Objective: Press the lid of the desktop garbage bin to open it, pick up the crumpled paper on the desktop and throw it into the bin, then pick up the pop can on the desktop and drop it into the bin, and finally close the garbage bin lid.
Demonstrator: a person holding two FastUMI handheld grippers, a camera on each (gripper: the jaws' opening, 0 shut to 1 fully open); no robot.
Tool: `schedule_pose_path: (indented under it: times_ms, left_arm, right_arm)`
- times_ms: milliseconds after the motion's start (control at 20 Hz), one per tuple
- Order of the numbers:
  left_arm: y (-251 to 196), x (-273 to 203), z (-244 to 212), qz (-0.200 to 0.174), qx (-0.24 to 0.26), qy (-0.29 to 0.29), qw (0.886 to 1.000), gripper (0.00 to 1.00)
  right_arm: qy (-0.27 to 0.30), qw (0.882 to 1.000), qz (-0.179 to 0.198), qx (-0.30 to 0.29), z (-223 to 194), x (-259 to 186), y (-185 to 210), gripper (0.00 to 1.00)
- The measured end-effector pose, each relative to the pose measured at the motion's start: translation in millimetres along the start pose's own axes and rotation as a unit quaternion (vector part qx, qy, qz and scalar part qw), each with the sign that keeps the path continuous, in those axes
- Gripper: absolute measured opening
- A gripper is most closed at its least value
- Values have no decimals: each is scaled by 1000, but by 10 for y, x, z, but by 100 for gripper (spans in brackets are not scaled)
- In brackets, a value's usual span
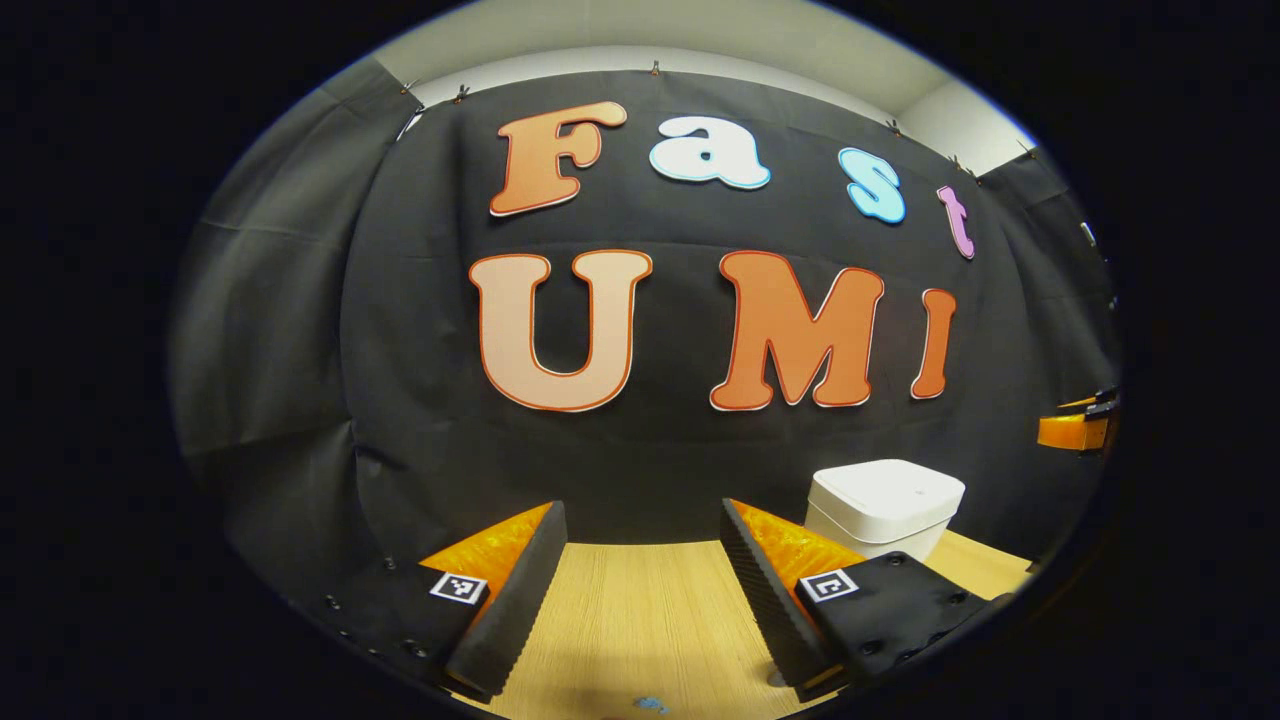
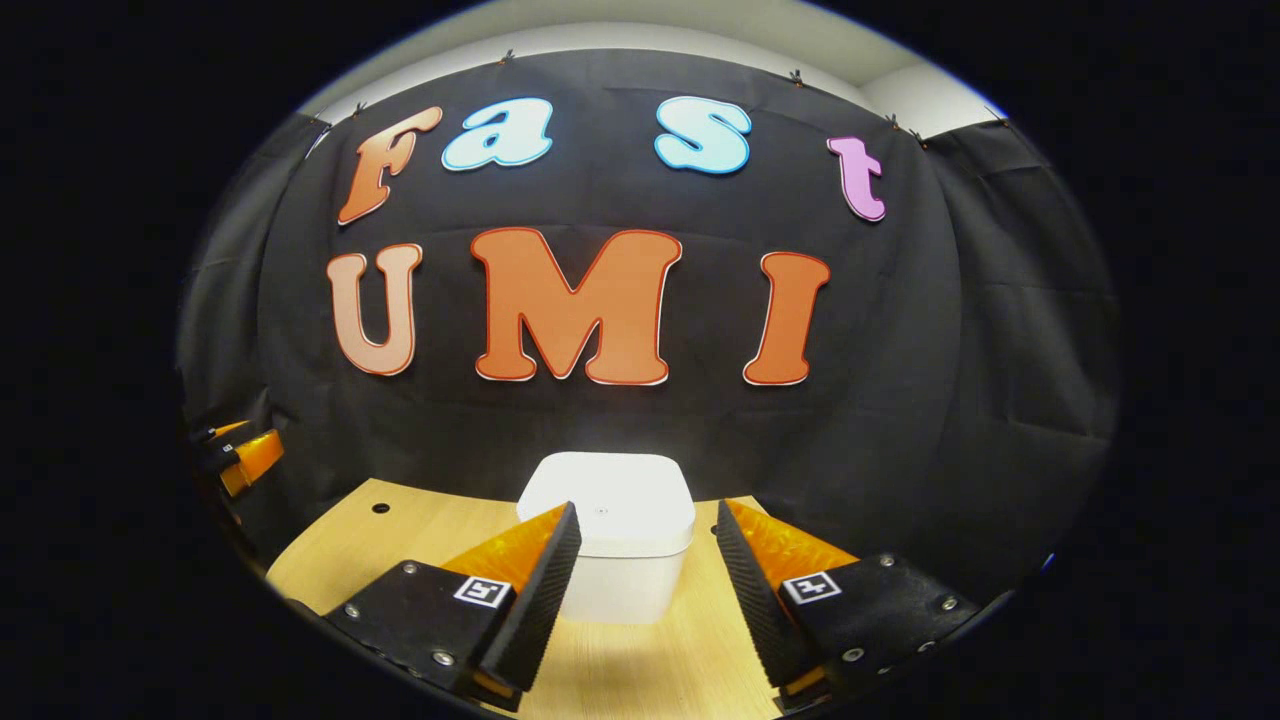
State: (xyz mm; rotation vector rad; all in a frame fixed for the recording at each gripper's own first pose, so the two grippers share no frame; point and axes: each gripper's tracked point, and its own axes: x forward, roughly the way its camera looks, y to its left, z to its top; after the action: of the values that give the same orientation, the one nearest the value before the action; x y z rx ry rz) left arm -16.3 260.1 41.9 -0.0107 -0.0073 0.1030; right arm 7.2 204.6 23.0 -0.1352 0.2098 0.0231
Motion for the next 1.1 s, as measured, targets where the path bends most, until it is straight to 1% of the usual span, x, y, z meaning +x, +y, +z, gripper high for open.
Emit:
schedule_pose_path:
  times_ms: [50,100,200,250,300,350,400,450,500,550,650,850,1100]
  left_arm:
    - [16,4,-7,2,1,1,1000,98]
    - [42,1,-31,4,2,2,1000,98]
    - [79,0,-79,7,3,7,1000,98]
    - [101,-1,-82,8,3,10,1000,98]
    - [136,-22,-91,12,3,10,1000,98]
    - [159,-21,-76,14,4,9,1000,98]
    - [175,-35,-81,16,5,8,1000,98]
    - [205,-33,-73,17,6,8,1000,98]
    - [229,-33,-86,19,6,8,1000,98]
    - [251,-34,-94,21,5,9,1000,98]
    - [292,-34,-131,24,1,12,1000,98]
    - [365,-50,-203,29,-1,18,999,98]
    - [454,-59,-221,32,0,17,999,98]
  right_arm:
    - [4,1000,4,-4,0,13,26,77]
    - [10,1000,12,-9,-18,20,66,73]
    - [21,999,18,-21,-39,34,119,55]
    - [22,999,19,-28,-38,43,138,43]
    - [23,999,15,-34,-29,66,134,42]
    - [27,999,14,-38,-39,86,132,29]
    - [33,999,16,-39,-54,108,157,24]
    - [39,998,20,-37,-59,128,188,17]
    - [47,998,24,-35,-77,139,197,13]
    - [54,998,27,-35,-81,163,210,6]
    - [68,996,43,-33,-77,211,272,1]
    - [112,991,62,-27,-104,385,337,1]
    - [193,977,86,-40,-276,743,387,1]
